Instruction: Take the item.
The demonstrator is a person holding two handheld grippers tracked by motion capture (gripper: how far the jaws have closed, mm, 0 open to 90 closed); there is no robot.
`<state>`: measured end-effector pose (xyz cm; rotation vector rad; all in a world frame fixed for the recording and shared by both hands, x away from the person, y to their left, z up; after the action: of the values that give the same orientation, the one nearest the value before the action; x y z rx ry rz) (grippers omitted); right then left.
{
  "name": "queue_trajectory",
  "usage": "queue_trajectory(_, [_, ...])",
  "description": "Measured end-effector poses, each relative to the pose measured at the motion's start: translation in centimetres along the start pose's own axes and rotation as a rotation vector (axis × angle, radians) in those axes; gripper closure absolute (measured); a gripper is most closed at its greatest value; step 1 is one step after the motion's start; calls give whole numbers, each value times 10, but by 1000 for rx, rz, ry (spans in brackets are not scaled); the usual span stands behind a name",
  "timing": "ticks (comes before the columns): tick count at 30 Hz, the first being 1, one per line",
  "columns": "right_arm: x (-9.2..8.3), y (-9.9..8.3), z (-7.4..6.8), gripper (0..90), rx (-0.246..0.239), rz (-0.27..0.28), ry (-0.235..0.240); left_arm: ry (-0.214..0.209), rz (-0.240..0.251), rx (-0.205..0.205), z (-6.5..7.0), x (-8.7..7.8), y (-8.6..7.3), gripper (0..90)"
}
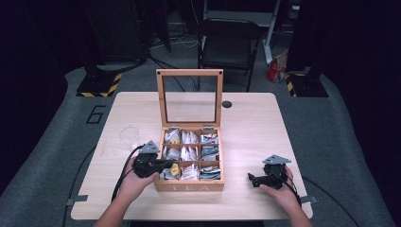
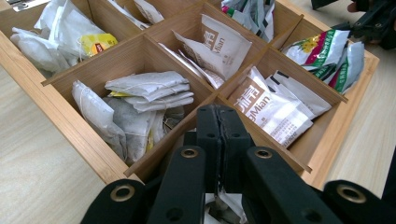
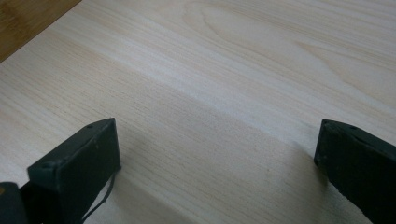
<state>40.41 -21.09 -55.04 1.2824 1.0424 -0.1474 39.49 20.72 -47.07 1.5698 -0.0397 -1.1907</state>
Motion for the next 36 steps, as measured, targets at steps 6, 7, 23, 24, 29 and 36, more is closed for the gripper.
queue_trajectory(6, [0, 0, 0, 0, 2, 2, 9, -12, -3, 18, 1, -9, -3, 897])
queue_trajectory(7, [0, 0, 0, 0, 1, 2, 8, -11, 1, 12, 1, -11, -3, 898])
queue_trajectory(23, [0, 0, 0, 0, 2, 0, 6, 24, 65, 1, -8, -27, 0, 900])
queue_trajectory(24, [0, 0, 0, 0, -4, 1, 6, 27, 77, 5, -8, -28, 1, 900])
queue_trajectory(29, [0, 0, 0, 0, 4, 3, 6, 37, 112, 11, -9, -34, 7, 900])
queue_trajectory(36, [0, 0, 0, 0, 0, 4, 6, 40, 132, 24, -9, -37, 10, 900])
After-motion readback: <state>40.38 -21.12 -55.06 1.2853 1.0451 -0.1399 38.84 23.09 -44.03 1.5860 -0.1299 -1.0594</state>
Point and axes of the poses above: each handheld gripper's, and its own axes: x roughly forward along the jaws, y roughly out of its top, z roughly to its right, the point moved 3 cm from there along x, roughly forward along the jaws, and after that the axes turned 6 degrees about y, right-handed, at the moved point
